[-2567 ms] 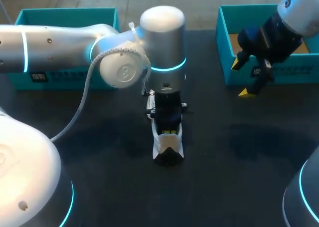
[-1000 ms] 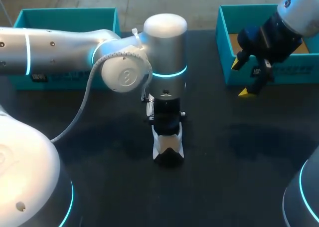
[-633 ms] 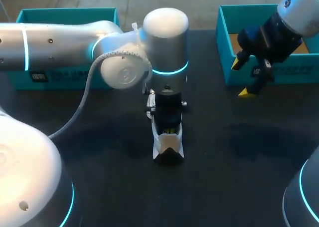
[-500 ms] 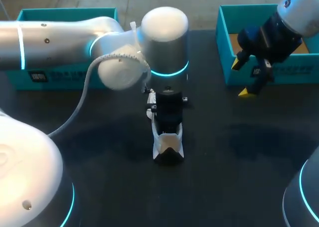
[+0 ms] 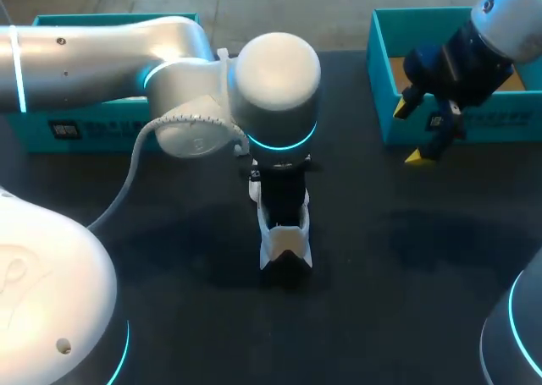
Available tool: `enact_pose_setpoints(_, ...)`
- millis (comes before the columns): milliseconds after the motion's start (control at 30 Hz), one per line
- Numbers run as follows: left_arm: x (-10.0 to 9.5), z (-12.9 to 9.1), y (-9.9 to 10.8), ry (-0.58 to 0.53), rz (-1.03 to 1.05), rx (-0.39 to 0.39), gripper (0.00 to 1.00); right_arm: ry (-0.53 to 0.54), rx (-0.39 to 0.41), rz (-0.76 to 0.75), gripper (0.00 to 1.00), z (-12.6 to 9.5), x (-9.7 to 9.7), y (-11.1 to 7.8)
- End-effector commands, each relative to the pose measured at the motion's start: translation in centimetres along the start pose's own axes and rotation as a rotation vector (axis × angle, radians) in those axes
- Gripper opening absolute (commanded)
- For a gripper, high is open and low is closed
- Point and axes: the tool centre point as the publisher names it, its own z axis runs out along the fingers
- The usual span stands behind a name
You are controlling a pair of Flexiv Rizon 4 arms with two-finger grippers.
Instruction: Take the shoe out of the shoebox, open the shoe tongue, remove and reinsert the insole, then place the shoe into the shoebox
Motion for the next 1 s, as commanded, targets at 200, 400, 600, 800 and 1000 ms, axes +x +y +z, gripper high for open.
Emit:
enact_pose_setpoints(200,0.4,-0.8,-0.3,0.010,-0.013,-0.019,1.00,0.001,0.002,0.001,1.00,0.1,-0.1,0.1)
enact_pose_setpoints(400,0.6,-1.2,-0.2,0.008,-0.024,-0.006,1.00,0.001,0.002,0.001,1.00,0.1,-0.1,0.1)
enact_pose_setpoints(600,0.8,-1.7,-0.4,0.006,-0.014,0.031,1.00,0.001,0.002,0.001,1.00,0.1,-0.1,0.1)
enact_pose_setpoints(800,1.0,-1.7,-0.3,0.027,-0.001,0.050,1.00,0.001,0.002,0.001,1.00,0.1,-0.1,0.1)
enact_pose_setpoints(1000,0.9,-2.7,0.1,0.019,0.006,0.059,1.00,0.001,0.002,0.001,1.00,0.1,-0.1,0.1)
